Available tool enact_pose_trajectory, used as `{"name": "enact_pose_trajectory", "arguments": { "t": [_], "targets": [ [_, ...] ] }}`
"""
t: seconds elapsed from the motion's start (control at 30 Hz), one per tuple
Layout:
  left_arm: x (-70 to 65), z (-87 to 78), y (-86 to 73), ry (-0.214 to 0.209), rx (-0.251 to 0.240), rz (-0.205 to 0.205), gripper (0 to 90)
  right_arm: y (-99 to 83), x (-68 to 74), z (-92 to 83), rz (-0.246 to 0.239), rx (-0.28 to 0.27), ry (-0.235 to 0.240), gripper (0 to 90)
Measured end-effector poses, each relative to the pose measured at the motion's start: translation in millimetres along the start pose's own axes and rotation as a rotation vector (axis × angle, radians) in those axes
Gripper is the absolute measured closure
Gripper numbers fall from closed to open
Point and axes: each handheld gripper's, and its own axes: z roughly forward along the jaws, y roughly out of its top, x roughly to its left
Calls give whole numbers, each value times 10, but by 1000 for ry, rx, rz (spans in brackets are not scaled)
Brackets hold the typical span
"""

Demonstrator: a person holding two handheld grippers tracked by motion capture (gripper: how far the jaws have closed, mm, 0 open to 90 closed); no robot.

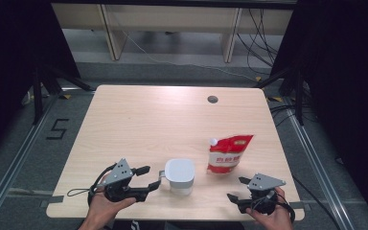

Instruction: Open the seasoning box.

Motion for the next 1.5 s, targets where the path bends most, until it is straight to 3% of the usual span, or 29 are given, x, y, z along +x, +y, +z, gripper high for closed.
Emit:
{"name": "enact_pose_trajectory", "arguments": {
  "t": [0.17, 0.2, 0.27, 0.3, 0.33, 0.47, 0.63, 0.73, 0.87, 0.9, 0.93, 1.0, 1.07, 1.13, 1.17, 1.2, 1.5],
  "targets": [
    [-20, 33, 101, -44, -33, 9, 641, -25, 23, -19, 18, 1, -8, 275],
    [-11, 36, 124, -55, -34, 39, 698, -24, 13, -25, 12, 3, -6, 275],
    [-30, 68, 131, -78, -60, 1, 782, -24, 19, -29, 14, -4, -12, 273],
    [-44, 80, 142, -69, -57, 3, 809, -22, 24, -29, 16, -5, -11, 269],
    [-33, 95, 157, -69, -57, 35, 836, -16, 25, -27, 0, -16, -19, 267],
    [-15, 170, 221, -53, -72, 19, 889, -5, 36, -9, 3, -7, -11, 267],
    [11, 322, 237, -44, -49, 30, 893, 9, 43, 21, -2, -16, 5, 266],
    [26, 377, 200, -41, -27, 39, 893, 17, 48, 14, -5, -27, -16, 248],
    [26, 373, 175, -32, -18, 60, 894, 25, 45, 23, -4, -43, -19, 226],
    [15, 373, 164, -31, -28, 51, 894, 26, 63, 19, 24, -40, -23, 226],
    [5, 368, 157, -27, -30, 43, 893, 32, 52, 26, 6, -51, -24, 227],
    [18, 349, 150, -22, -28, 64, 894, 38, 65, 31, 8, -58, -12, 243],
    [18, 342, 136, -17, -36, 46, 894, 47, 67, 31, -13, -74, -17, 258],
    [10, 342, 131, -18, -36, 36, 894, 59, 98, 29, 8, -63, 4, 311],
    [8, 342, 130, -17, -38, 39, 893, 71, 85, 34, -37, -83, 4, 353],
    [3, 345, 128, -14, -41, 38, 894, 84, 96, 30, -48, -96, 6, 395],
    [8, 341, 111, -14, -56, 49, 894, 179, 218, 31, -75, -139, 24, 609]
  ]
}}
